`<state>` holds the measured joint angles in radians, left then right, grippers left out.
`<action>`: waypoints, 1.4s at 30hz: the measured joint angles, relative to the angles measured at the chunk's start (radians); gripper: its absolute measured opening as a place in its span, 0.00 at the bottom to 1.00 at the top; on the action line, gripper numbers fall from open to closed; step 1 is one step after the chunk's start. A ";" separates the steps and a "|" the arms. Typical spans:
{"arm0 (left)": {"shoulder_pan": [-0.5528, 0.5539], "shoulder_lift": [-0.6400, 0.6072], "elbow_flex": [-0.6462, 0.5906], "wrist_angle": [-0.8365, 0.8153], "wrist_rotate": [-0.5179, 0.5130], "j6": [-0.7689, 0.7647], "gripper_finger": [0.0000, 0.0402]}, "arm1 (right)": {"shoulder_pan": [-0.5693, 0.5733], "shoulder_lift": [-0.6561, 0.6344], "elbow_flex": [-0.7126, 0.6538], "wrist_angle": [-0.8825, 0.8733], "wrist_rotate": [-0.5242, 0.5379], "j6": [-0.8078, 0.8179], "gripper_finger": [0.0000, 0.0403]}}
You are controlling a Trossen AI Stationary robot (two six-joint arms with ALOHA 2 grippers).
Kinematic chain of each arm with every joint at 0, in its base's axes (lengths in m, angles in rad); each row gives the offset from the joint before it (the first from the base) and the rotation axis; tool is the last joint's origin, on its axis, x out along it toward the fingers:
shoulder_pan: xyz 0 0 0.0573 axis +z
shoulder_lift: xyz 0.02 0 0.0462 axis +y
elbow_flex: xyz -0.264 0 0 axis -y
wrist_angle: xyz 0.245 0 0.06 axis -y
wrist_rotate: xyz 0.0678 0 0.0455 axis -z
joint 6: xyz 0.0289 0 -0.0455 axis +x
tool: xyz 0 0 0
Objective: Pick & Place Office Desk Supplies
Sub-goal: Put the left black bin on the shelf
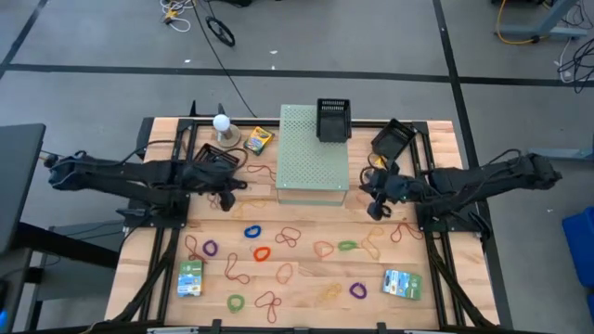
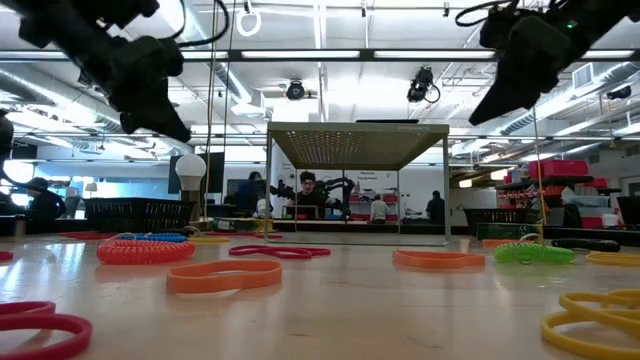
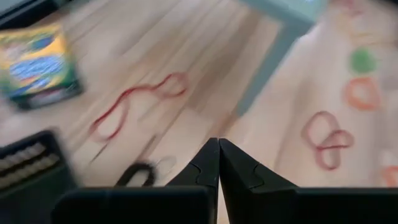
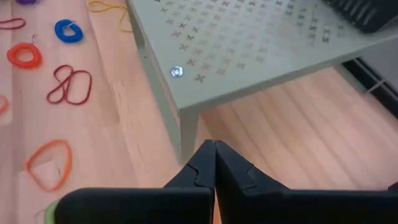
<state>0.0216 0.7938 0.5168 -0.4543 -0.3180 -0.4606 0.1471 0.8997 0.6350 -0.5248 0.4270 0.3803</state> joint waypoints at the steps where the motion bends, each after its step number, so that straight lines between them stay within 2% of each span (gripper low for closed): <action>1: -0.005 0.023 0.021 -0.018 -0.009 -0.029 0.04 | 0.020 0.000 -0.019 0.012 0.024 0.028 0.01; 3: -0.008 0.064 0.050 -0.029 -0.001 -0.068 0.06 | 0.059 0.000 -0.067 0.069 0.063 0.061 0.01; 6: -0.007 0.126 0.064 0.002 0.069 -0.071 0.06 | 0.105 0.001 -0.154 0.213 0.072 0.061 0.01; 9: -0.017 0.181 0.073 0.086 0.128 -0.057 0.02 | 0.157 0.001 -0.229 0.370 0.075 0.044 0.01; 11: -0.023 0.202 0.099 0.077 0.140 -0.081 0.02 | 0.197 0.001 -0.260 0.468 0.076 0.000 0.01; 15: -0.023 0.234 0.196 -0.077 0.087 -0.132 0.02 | 0.249 0.001 -0.269 0.676 0.076 -0.122 0.01; 19: -0.021 0.278 0.291 -0.289 0.060 -0.176 0.09 | 0.280 0.014 -0.269 0.883 0.068 -0.311 0.01; 22: -0.022 0.327 0.323 -0.381 0.064 -0.245 0.17 | 0.304 0.015 -0.269 0.901 0.040 -0.359 0.01; 27: -0.018 0.438 0.324 -0.394 0.041 -0.337 0.31 | 0.328 0.015 -0.269 0.893 0.048 -0.411 0.01; 33: 0.080 0.534 0.324 -0.457 -0.052 -0.363 0.47 | 0.350 0.015 -0.269 0.859 0.049 -0.420 0.01; 37: 0.177 0.557 0.324 -0.448 -0.074 -0.320 0.51 | 0.355 0.015 -0.269 0.846 0.049 -0.420 0.01; 42: 0.276 0.567 0.302 -0.387 -0.043 -0.221 0.48 | 0.355 0.015 -0.269 0.847 0.049 -0.420 0.01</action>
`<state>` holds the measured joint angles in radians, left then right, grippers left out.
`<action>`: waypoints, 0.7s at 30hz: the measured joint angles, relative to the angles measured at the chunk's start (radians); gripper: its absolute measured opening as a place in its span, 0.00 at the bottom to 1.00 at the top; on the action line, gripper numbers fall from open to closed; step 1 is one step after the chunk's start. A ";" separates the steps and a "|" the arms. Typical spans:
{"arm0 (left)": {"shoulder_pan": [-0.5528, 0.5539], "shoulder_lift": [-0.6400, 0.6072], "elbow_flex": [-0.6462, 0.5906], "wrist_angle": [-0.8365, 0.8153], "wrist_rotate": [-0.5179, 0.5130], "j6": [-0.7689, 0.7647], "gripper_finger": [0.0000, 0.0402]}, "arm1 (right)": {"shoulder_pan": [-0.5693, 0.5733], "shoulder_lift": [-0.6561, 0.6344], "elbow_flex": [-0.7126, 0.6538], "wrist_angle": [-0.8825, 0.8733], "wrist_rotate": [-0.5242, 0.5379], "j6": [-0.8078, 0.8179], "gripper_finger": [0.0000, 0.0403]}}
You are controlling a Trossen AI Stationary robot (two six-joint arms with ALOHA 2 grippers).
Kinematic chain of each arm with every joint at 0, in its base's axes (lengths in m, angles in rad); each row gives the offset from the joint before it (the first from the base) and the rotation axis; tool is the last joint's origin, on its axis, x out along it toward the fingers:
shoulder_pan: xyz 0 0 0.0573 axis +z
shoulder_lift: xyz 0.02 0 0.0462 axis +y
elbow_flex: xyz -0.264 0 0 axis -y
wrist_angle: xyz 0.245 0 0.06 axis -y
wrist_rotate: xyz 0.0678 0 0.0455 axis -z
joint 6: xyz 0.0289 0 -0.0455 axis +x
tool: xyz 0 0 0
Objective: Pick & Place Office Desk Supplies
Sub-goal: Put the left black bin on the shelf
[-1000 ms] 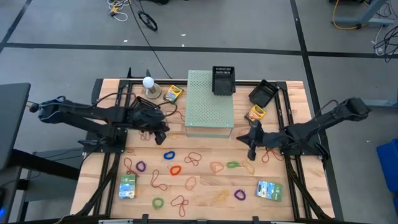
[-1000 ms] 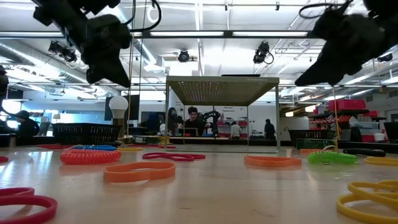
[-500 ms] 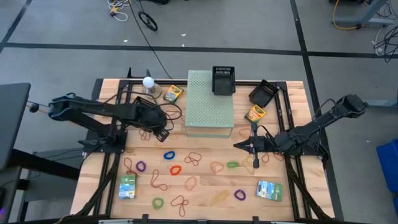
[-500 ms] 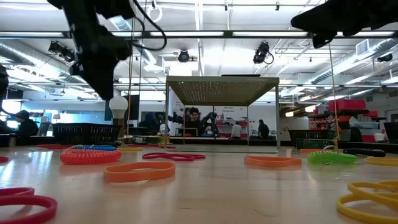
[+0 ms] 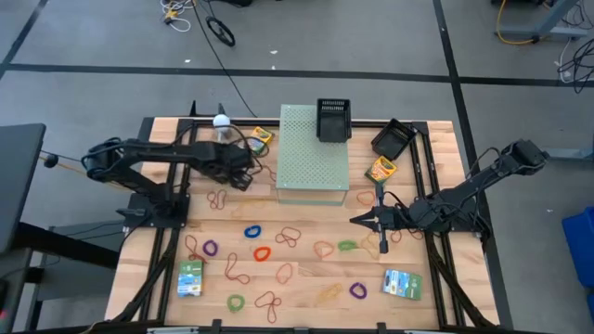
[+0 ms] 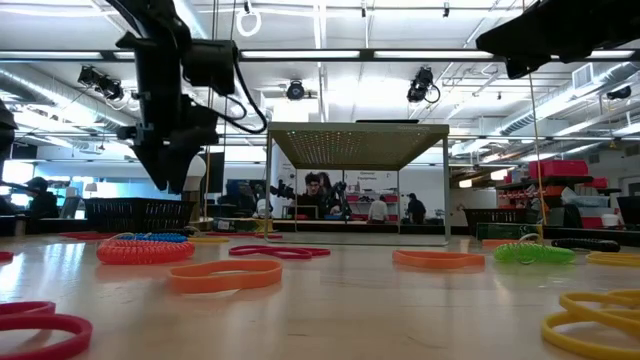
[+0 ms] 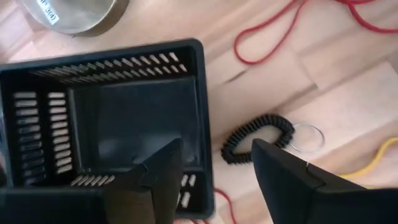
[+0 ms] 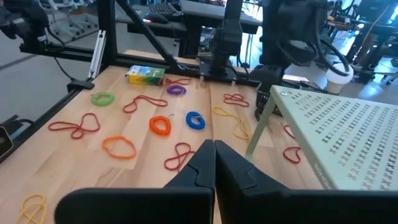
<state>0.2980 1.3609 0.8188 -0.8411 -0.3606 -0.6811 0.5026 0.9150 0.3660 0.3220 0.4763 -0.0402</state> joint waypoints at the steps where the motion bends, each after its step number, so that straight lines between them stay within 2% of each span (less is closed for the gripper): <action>1: 0.016 0.000 -0.013 0.022 0.017 0.014 0.46 | 0.000 0.000 0.000 0.000 0.000 -0.002 0.01; 8: 0.056 0.000 -0.095 0.066 0.040 0.043 0.31 | 0.000 0.000 0.000 0.001 0.000 -0.018 0.01; 16: 0.027 0.000 -0.099 0.040 0.062 0.109 0.04 | 0.000 0.000 0.000 0.004 0.000 -0.028 0.01; 21: -0.065 -0.013 -0.019 -0.082 0.078 0.142 0.04 | 0.000 0.000 0.000 0.004 0.011 -0.028 0.01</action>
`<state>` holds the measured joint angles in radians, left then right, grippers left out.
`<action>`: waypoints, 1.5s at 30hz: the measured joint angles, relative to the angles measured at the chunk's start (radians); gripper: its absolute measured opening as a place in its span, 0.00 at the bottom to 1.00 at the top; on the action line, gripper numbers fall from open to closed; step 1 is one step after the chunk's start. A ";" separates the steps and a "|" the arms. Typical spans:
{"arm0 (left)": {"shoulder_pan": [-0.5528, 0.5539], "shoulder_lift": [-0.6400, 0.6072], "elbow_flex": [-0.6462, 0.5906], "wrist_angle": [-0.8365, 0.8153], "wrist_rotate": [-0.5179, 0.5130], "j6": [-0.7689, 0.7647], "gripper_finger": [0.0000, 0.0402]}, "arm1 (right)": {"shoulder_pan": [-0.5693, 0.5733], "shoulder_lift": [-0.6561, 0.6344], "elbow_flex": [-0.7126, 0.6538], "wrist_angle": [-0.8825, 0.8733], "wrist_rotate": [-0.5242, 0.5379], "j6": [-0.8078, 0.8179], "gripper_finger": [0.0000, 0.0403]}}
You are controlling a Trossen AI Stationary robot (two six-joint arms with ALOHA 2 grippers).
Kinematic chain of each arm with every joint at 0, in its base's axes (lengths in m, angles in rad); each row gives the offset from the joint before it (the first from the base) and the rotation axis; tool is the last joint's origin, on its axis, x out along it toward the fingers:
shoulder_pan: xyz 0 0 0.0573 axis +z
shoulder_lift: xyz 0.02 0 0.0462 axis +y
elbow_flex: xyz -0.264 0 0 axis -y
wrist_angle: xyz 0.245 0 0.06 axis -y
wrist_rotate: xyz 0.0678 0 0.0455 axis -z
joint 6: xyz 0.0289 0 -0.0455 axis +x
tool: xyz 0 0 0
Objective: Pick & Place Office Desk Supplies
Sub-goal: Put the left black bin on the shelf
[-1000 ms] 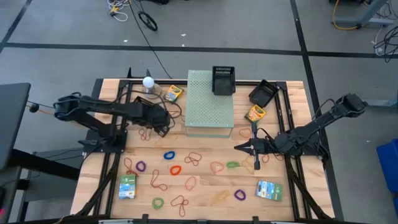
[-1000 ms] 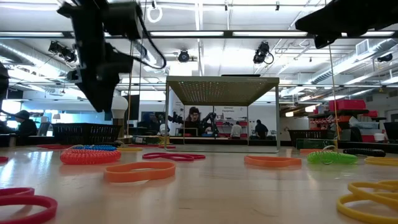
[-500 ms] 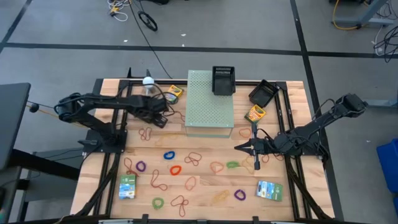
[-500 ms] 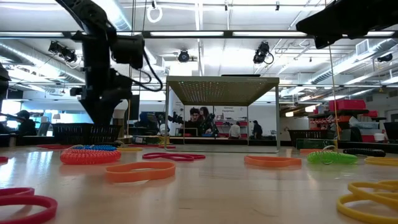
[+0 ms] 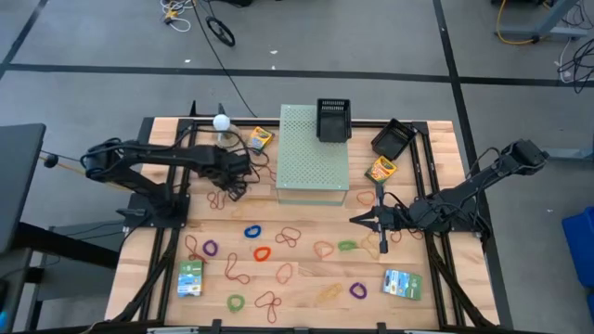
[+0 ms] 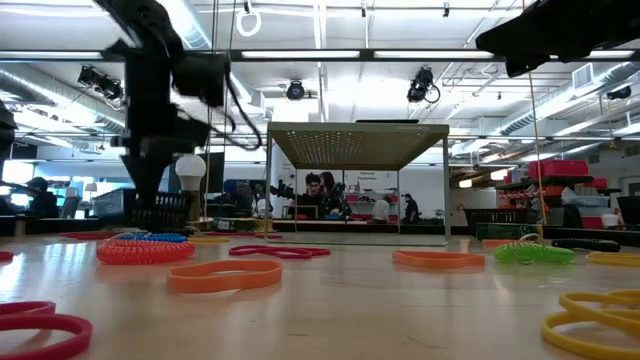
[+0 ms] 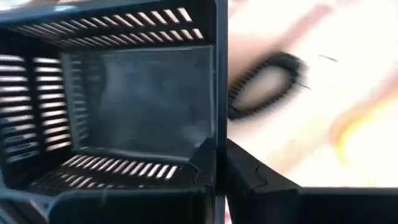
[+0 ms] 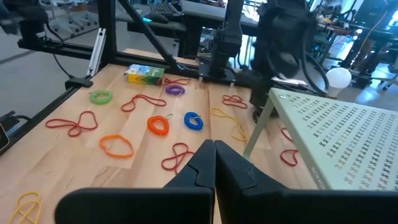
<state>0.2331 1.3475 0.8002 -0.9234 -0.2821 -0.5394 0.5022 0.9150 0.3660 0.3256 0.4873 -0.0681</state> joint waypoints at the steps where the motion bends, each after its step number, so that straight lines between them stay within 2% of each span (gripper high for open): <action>1: -0.027 -0.004 0.029 -0.021 -0.005 -0.004 0.04 | 0.000 0.000 0.000 0.000 0.011 0.000 0.01; 8: -0.233 -0.027 0.280 -0.151 -0.124 0.079 0.04 | 0.000 0.000 0.000 -0.001 0.016 0.000 0.01; 12: -0.271 -0.027 0.433 -0.232 -0.229 0.157 0.04 | -0.003 0.000 0.000 -0.002 0.016 0.000 0.01; 18: -0.194 -0.010 0.590 -0.205 -0.248 0.408 0.04 | -0.003 0.000 0.000 -0.002 0.016 -0.004 0.01; 23: -0.082 0.086 0.686 -0.112 -0.136 0.680 0.04 | -0.003 0.000 0.000 0.004 0.016 -0.008 0.01; 28: -0.005 0.222 0.800 -0.097 -0.069 0.858 0.04 | -0.003 0.000 0.000 0.006 0.016 -0.008 0.01; 33: 0.040 0.323 0.885 -0.095 0.001 0.944 0.04 | -0.002 0.000 0.000 0.006 0.015 -0.008 0.01; 41: 0.075 0.402 0.938 -0.090 0.010 0.987 0.04 | -0.002 0.000 0.000 0.004 0.015 -0.010 0.01; 45: 0.077 0.434 0.938 -0.083 -0.021 0.966 0.04 | -0.002 0.000 0.000 0.005 0.015 -0.016 0.01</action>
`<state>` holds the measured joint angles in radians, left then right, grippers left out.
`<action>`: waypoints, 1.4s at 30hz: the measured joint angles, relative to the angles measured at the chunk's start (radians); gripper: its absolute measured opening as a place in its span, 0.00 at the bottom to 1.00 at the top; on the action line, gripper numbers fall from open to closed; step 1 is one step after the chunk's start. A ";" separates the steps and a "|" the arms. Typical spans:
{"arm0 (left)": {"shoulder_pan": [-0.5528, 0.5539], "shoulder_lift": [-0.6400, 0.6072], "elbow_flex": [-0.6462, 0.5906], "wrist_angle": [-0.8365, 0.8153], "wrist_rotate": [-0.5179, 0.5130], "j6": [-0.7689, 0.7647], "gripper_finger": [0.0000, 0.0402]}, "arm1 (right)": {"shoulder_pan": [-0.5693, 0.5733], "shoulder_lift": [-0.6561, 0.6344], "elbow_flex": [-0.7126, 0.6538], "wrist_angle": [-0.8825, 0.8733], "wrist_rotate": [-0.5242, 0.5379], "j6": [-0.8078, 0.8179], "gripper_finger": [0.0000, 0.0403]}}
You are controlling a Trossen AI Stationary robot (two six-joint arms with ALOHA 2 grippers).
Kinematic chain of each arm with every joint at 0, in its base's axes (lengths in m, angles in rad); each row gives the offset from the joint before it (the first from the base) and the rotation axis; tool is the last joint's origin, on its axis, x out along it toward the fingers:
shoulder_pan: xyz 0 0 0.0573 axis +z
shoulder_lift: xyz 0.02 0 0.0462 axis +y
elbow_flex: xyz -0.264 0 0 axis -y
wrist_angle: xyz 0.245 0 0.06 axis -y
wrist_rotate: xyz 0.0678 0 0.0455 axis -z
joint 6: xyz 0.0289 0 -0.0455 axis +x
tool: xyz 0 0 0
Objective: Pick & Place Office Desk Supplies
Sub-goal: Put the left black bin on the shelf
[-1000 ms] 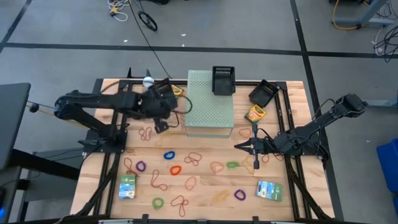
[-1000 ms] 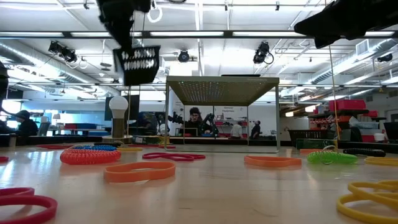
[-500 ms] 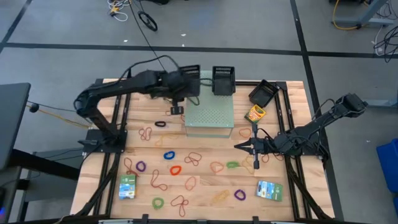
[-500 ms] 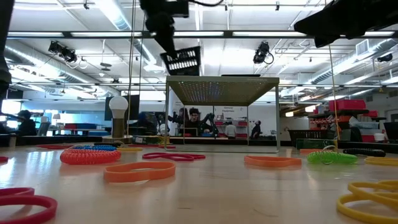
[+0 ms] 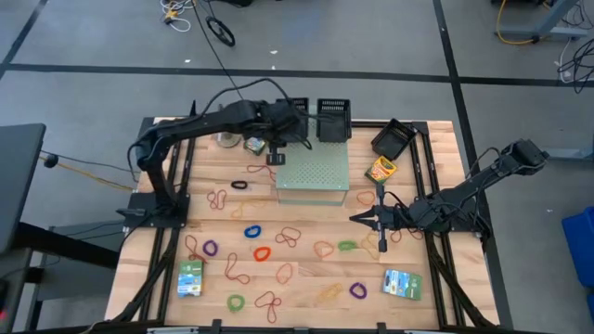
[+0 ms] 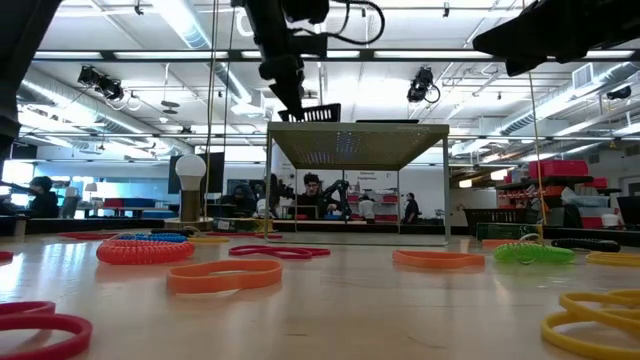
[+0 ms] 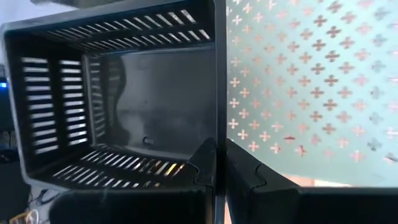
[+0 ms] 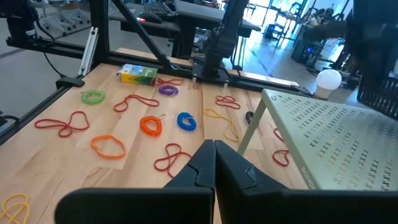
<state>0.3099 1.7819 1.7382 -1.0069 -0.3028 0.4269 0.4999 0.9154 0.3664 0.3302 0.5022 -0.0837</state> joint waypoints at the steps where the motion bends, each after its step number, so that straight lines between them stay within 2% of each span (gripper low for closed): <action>1: 0.000 0.005 0.000 0.001 -0.004 -0.008 0.04 | 0.000 0.000 0.000 0.000 0.000 0.000 0.01; 17: 0.013 0.016 0.000 0.066 0.026 -0.044 0.05 | 0.000 0.000 0.000 0.003 0.000 -0.003 0.01; 31: 0.011 0.021 -0.001 0.076 0.025 -0.046 0.15 | 0.000 0.000 0.000 0.003 0.000 -0.003 0.01; 42: 0.010 0.015 -0.001 0.096 0.002 -0.042 0.28 | 0.000 0.000 0.000 0.003 0.000 -0.007 0.01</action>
<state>0.3202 1.7969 1.7370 -0.9114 -0.3009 0.3850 0.4999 0.9154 0.3668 0.3328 0.5022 -0.0910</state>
